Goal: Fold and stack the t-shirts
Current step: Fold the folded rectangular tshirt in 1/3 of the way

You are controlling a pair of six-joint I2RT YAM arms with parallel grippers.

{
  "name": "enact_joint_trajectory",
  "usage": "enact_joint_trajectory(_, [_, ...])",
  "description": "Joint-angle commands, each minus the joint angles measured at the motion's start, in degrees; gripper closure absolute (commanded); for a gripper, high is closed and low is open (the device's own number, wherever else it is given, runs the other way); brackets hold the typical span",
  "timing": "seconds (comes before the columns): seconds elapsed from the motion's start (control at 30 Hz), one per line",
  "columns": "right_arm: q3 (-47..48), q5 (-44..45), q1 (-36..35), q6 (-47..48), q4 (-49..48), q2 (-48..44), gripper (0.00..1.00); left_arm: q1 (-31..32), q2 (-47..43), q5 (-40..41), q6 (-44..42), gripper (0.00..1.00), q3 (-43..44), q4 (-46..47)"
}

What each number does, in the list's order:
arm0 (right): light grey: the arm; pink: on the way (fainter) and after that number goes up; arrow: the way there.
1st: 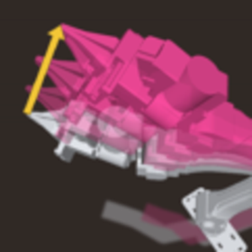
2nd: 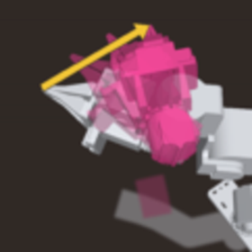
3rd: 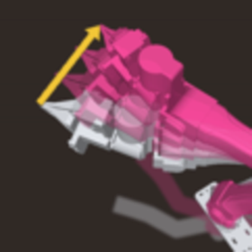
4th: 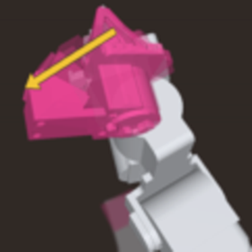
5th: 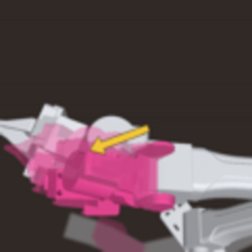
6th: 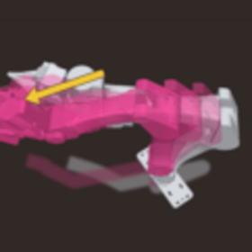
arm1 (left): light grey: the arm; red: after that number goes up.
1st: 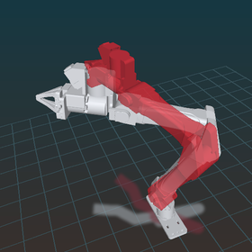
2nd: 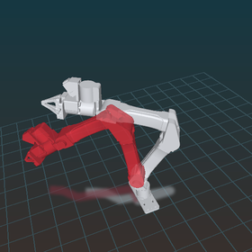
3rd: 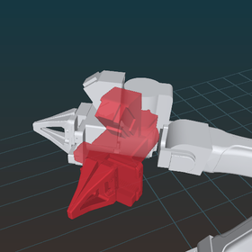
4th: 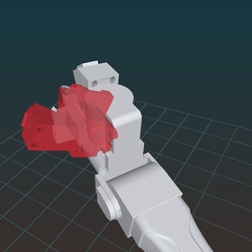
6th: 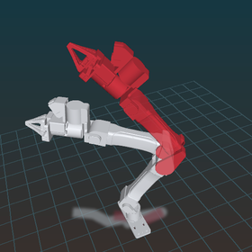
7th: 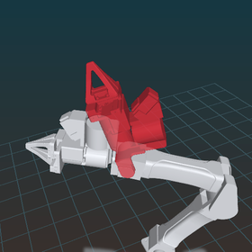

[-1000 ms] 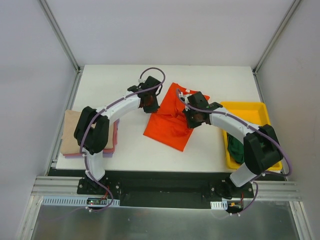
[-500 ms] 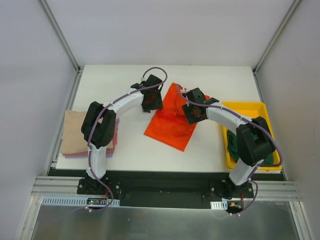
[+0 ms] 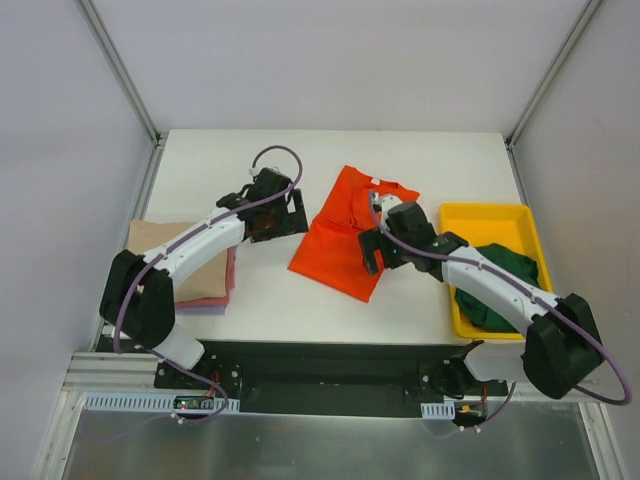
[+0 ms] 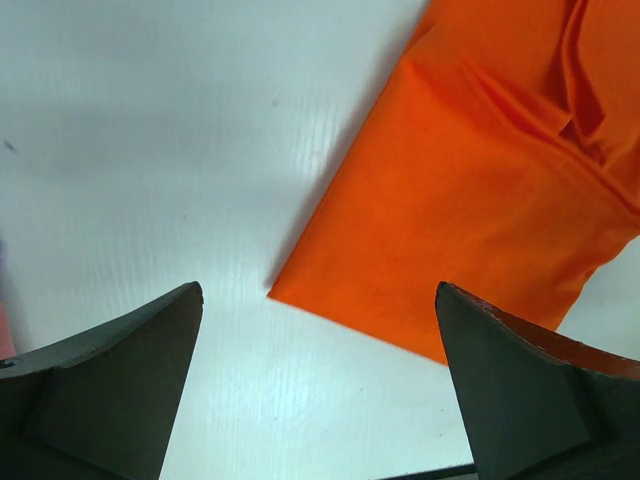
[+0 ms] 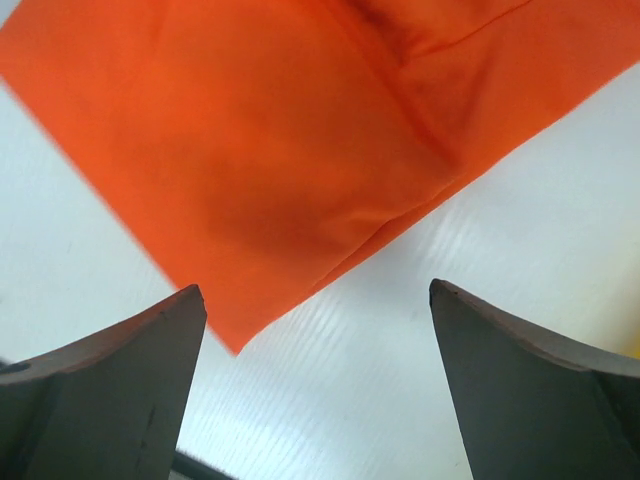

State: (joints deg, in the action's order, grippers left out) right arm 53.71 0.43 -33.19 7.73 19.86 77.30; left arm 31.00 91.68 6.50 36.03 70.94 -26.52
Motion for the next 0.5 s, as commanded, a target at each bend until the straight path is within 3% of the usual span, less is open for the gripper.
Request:
enact_joint_trajectory(0.0, [-8.8,-3.2,-6.3,-0.5,-7.2,-6.1,0.04,-1.0,-5.1,-4.3,3.0,0.01,-11.2,5.3])
enact_joint_trajectory(0.13, [-10.0,-5.1,-12.5,0.0,-6.4,-4.0,0.04,-1.3,-3.3,-10.9,4.3,0.09,-15.2,9.1])
enact_joint_trajectory(0.27, [-7.8,-0.8,-18.7,2.7,-3.4,0.7,0.03,-1.6,0.6,-12.9,5.5,0.27,-15.2,9.8])
enact_joint_trajectory(0.4, [-5.8,3.9,-20.4,2.6,-1.9,4.3,0.03,-1.7,3.9,-13.9,6.2,0.44,-14.5,9.9])
enact_joint_trajectory(0.47, [-5.6,4.9,-20.4,2.5,-2.0,5.0,0.03,-1.8,4.7,-14.2,6.4,0.47,-15.0,10.1])
